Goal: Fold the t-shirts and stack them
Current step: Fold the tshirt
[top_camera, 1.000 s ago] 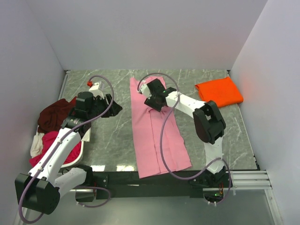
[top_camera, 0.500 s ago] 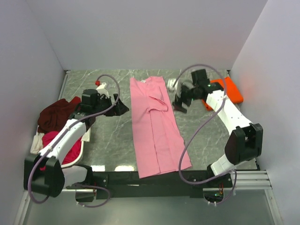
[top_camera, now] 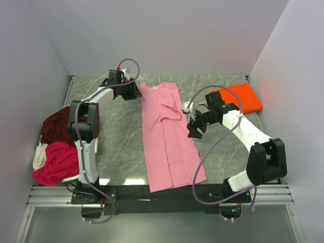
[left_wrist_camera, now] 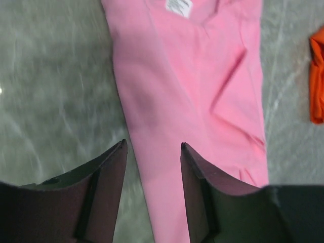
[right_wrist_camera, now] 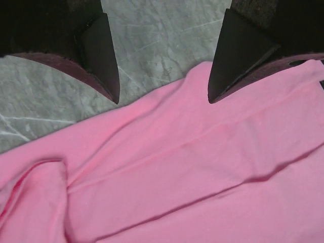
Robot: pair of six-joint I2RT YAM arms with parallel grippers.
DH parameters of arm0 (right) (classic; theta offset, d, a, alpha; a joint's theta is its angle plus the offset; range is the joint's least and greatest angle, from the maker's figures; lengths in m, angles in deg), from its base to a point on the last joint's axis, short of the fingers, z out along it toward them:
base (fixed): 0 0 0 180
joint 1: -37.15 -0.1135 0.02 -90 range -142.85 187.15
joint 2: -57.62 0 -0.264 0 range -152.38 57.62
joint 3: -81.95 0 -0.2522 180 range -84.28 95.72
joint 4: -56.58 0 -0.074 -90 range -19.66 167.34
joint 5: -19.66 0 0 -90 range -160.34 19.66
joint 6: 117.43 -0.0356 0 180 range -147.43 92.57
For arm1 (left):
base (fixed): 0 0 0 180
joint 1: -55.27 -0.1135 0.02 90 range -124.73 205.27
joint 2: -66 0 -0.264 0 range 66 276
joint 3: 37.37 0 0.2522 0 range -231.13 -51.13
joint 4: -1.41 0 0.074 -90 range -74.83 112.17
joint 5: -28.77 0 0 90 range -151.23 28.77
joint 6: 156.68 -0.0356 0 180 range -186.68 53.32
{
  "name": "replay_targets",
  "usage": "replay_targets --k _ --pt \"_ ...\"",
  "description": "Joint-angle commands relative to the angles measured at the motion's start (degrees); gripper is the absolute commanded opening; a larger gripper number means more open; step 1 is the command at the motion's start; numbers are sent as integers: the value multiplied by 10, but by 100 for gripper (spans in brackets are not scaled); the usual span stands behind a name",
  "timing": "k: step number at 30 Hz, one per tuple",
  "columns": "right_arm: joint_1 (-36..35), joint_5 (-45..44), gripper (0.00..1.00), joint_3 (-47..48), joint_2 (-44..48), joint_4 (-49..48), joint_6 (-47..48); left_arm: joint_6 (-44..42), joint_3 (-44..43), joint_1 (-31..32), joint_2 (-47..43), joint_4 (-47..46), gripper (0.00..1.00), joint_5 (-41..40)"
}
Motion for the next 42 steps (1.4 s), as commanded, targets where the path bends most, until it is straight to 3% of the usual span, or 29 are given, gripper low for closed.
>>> replay_targets --k 1,11,15,18,19,24,27,29,31,34,38,42 --pt "15 17 76 32 8 -12 -37 -26 -100 2 73 48 52 3" --pt "46 43 75 33 10 2 -32 -51 -263 -1 211 107 48 9" --pt "57 48 74 34 12 3 -36 -24 -298 -6 243 92 34 34" --pt "62 51 74 37 12 5 -37 14 -331 -19 270 79 13 45" --pt "65 52 74 37 11 5 -38 26 -336 -24 278 65 1 44" --pt "69 37 73 35 3 3 -44 117 -351 -65 293 12 0 37" --pt "70 32 72 35 -2 2 -48 140 -409 -82 318 18 0 52" --pt "70 27 72 34 -2 -1 -51 157 -411 -88 327 4 10 76" --pt "70 21 72 32 0 -3 -51 153 -404 -95 317 -14 32 88" --pt "69 15 73 27 4 -9 -51 111 -405 -95 287 10 46 91" --pt "63 8 74 20 10 -10 -38 30 -347 -95 189 41 51 46" --pt "40 -8 78 -13 49 -35 -9 -44 -213 -94 -7 9 57 -24"
